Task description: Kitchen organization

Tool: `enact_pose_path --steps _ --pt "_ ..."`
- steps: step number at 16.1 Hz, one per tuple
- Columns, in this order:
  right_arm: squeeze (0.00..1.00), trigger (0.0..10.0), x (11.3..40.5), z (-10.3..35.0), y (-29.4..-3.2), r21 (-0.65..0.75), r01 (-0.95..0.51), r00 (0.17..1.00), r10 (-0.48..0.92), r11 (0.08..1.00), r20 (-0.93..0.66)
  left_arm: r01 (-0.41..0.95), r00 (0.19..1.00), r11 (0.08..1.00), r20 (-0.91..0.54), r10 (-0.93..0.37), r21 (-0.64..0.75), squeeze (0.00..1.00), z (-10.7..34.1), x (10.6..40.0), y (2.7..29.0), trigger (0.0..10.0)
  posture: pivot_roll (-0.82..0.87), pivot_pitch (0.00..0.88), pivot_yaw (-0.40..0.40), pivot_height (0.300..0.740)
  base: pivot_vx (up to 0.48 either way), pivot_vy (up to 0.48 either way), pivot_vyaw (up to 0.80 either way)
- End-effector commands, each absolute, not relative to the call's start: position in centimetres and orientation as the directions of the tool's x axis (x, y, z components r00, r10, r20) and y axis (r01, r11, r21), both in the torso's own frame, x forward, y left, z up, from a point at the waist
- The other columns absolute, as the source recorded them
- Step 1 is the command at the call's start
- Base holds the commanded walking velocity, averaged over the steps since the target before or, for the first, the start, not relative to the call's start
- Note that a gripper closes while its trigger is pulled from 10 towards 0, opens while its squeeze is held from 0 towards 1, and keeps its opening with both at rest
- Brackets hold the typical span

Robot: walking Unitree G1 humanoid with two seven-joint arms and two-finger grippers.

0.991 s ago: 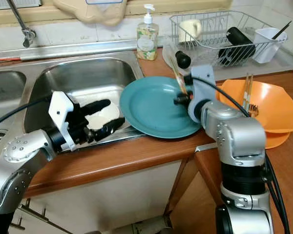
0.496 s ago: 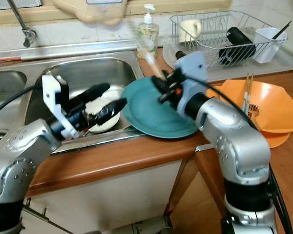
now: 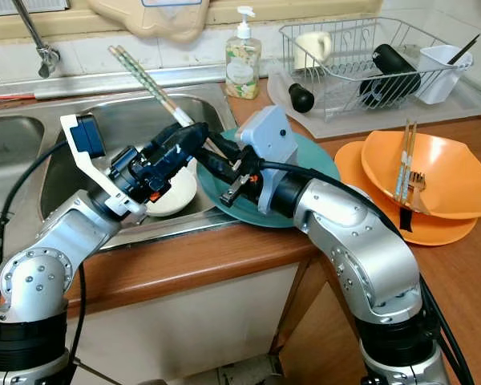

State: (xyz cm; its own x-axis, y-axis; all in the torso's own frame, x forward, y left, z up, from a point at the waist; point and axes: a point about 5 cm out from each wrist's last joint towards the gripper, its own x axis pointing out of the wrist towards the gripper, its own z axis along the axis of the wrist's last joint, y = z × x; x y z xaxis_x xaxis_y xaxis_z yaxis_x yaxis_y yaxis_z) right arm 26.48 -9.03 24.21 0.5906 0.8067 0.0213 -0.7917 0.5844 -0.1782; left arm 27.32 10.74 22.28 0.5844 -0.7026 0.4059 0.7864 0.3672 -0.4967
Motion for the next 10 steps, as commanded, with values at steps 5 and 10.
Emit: enact_pose_path --steps 5,10 --pt "0.0 0.0 25.97 24.25 -8.74 -0.197 -0.808 0.56 0.828 0.555 0.035 0.771 0.599 0.347 0.425 -0.679 -0.533 0.0 22.67 27.67 11.2 0.0 -0.06 0.0 0.068 0.74 0.0 0.0 0.0" --pt "0.0 0.0 25.94 24.02 -8.71 -0.21 -0.807 0.56 0.828 0.552 0.021 0.735 0.645 0.362 0.424 -0.636 -0.574 0.0 22.7 28.37 11.6 0.0 -0.06 0.0 0.073 0.74 0.0 0.0 0.0"
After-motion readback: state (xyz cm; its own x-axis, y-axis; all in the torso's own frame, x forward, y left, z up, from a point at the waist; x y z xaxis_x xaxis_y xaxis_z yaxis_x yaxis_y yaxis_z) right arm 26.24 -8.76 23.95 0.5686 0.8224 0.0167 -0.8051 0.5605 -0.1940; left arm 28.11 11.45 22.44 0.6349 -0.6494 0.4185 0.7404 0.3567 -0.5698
